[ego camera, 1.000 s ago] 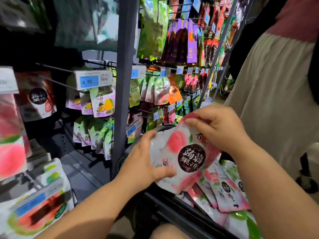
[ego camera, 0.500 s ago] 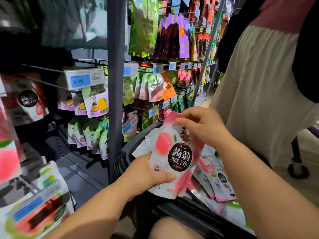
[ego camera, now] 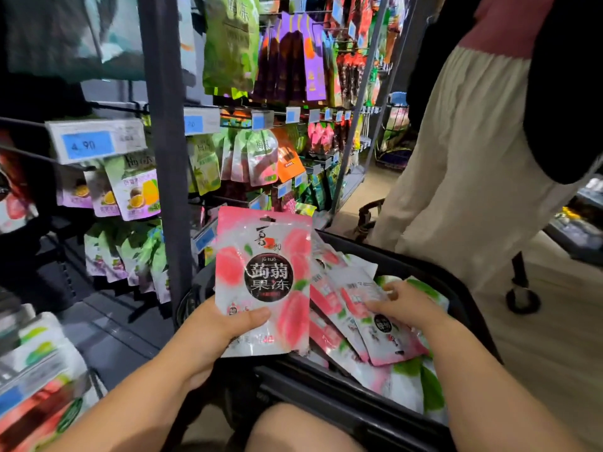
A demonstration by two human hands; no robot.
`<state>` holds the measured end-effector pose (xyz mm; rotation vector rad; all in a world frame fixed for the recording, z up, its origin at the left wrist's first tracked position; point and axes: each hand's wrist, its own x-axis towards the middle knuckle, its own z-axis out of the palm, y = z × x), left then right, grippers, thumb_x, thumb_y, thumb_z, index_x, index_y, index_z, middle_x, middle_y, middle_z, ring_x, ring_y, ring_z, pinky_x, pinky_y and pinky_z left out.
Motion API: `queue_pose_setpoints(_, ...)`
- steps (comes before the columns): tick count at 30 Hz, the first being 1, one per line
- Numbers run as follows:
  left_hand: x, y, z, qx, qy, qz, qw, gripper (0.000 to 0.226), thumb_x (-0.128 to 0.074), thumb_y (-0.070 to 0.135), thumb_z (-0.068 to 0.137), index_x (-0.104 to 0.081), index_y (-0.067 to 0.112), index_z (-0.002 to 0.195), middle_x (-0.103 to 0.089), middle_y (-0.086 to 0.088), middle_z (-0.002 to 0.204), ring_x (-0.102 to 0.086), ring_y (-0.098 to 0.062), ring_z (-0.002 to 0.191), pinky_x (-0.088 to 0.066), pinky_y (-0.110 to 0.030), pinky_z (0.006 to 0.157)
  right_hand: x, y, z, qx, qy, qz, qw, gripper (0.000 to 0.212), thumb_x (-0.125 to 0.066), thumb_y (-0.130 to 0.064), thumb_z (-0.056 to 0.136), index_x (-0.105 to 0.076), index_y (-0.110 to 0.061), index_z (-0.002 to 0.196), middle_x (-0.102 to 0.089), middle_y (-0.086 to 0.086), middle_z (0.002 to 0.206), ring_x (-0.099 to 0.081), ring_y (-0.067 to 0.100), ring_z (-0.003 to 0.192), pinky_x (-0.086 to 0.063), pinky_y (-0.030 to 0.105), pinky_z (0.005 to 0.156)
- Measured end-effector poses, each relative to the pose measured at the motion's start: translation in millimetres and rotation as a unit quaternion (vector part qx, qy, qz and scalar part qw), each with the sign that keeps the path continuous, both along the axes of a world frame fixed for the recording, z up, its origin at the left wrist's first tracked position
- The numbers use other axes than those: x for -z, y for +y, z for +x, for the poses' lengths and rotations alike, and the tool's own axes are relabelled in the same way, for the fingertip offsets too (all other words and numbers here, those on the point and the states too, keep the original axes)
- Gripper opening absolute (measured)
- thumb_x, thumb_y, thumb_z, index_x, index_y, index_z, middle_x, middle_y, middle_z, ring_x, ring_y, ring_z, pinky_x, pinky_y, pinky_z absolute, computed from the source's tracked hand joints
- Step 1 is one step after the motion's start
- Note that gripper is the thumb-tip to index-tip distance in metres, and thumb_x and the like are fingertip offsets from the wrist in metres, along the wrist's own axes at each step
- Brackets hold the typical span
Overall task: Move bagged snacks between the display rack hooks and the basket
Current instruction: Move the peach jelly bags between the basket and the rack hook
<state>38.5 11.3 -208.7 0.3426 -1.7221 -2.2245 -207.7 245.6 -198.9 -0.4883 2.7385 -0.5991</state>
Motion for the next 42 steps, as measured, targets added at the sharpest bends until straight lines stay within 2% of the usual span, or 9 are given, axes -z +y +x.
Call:
queue_pose_setpoints(7, -1, 4, 1, 0.009, 0.012, 0.018, 1.000, 0.073, -0.094, 0.024, 0.046, -0.068, 0.007, 0.111, -0.074, -0.016, 0.104, -0.073, -0.030, 0.090, -0.058, -0.028, 0.065, 3, 1, 3, 0.054, -0.039, -0.011, 0.998, 0.102, -0.071, -0.073, 0.069, -0.038, -0.012, 0.144, -0.047, 0.007, 0.147, -0.049, 0.026, 0.130, -0.042, 0.033, 0.102)
queue_pose_setpoints(12, -2, 6, 1, 0.003, 0.006, 0.024, 1.000, 0.052, -0.085, 0.002, 0.062, -0.067, 0.005, 0.111, -0.074, -0.017, 0.104, -0.073, -0.029, 0.089, -0.059, -0.028, 0.065, 2, 0, 6, 0.094, -0.104, -0.093, 0.986, 0.106, -0.080, -0.062, 0.067, -0.031, -0.014, 0.147, -0.047, 0.009, 0.142, -0.051, 0.029, 0.121, -0.043, 0.034, 0.092)
queue_pose_setpoints(16, -1, 4, 0, -0.011, -0.003, 0.021, 1.000, 0.072, -0.084, 0.023, 0.044, -0.068, 0.003, 0.111, -0.073, -0.018, 0.106, -0.072, -0.033, 0.094, -0.060, -0.030, 0.069, 3, 1, 5, 0.110, -0.108, -0.227, 0.962, 0.074, -0.085, -0.043, 0.072, -0.043, -0.025, 0.130, -0.058, 0.005, 0.116, -0.063, 0.024, 0.094, -0.053, 0.037, 0.077)
queue_pose_setpoints(21, -4, 3, 2, -0.011, 0.008, 0.020, 1.000, 0.065, -0.084, 0.015, 0.050, -0.068, 0.005, 0.112, -0.074, -0.016, 0.106, -0.072, -0.030, 0.094, -0.059, -0.028, 0.068, 0, 4, 3, 0.086, -0.076, -0.328, 0.938, 0.026, -0.082, -0.033, 0.074, -0.066, -0.030, 0.094, -0.072, 0.011, 0.093, -0.070, 0.032, 0.083, -0.056, 0.041, 0.079)
queue_pose_setpoints(26, -9, 0, 2, -0.023, 0.013, 0.031, 0.999, 0.055, -0.078, 0.007, 0.056, -0.068, 0.004, 0.111, -0.073, -0.018, 0.104, -0.073, -0.032, 0.091, -0.059, -0.029, 0.065, -5, 0, 6, 0.066, -0.171, -0.481, 0.858, 0.008, -0.075, -0.008, 0.081, -0.068, -0.010, 0.085, -0.066, 0.014, 0.079, -0.062, 0.023, 0.059, -0.050, 0.029, 0.057)
queue_pose_setpoints(32, -17, -1, 5, -0.037, 0.030, 0.035, 0.998, 0.046, -0.073, 0.006, 0.060, -0.069, 0.003, 0.106, -0.074, -0.018, 0.100, -0.074, -0.028, 0.084, -0.057, -0.026, 0.061, -11, 0, 10, -0.053, -0.185, -0.560, 0.806, 0.070, -0.095, -0.049, 0.039, -0.076, -0.011, 0.094, -0.069, 0.014, 0.088, -0.067, 0.022, 0.081, -0.056, 0.025, 0.070)
queue_pose_setpoints(35, -19, -2, 6, -0.045, 0.034, 0.032, 0.998, 0.046, -0.073, 0.007, 0.060, -0.069, 0.004, 0.106, -0.074, -0.017, 0.100, -0.074, -0.027, 0.085, -0.057, -0.025, 0.061, -10, 1, 10, -0.091, -0.120, -0.503, 0.851, 0.055, -0.085, -0.008, 0.066, -0.067, -0.008, 0.119, -0.074, 0.007, 0.101, -0.068, 0.021, 0.094, -0.054, 0.030, 0.083)
queue_pose_setpoints(37, -19, -2, 6, -0.046, 0.034, 0.032, 0.998, 0.046, -0.072, 0.006, 0.060, -0.069, 0.004, 0.106, -0.074, -0.018, 0.100, -0.074, -0.027, 0.085, -0.057, -0.025, 0.062, -9, -4, 14, -0.058, -0.054, -0.469, 0.880, 0.043, -0.077, 0.009, 0.074, -0.071, -0.014, 0.110, -0.075, 0.005, 0.092, -0.067, 0.021, 0.088, -0.055, 0.032, 0.081)
queue_pose_setpoints(42, -19, 0, 7, -0.044, 0.033, 0.042, 0.998, 0.048, -0.072, 0.004, 0.060, -0.068, 0.002, 0.108, -0.074, -0.019, 0.101, -0.074, -0.029, 0.085, -0.058, -0.028, 0.062, -9, -13, 21, 0.012, 0.274, -0.337, 0.901, 0.029, -0.084, -0.013, 0.074, -0.070, -0.038, 0.069, -0.054, -0.009, 0.071, -0.055, 0.018, 0.075, -0.042, 0.032, 0.070)
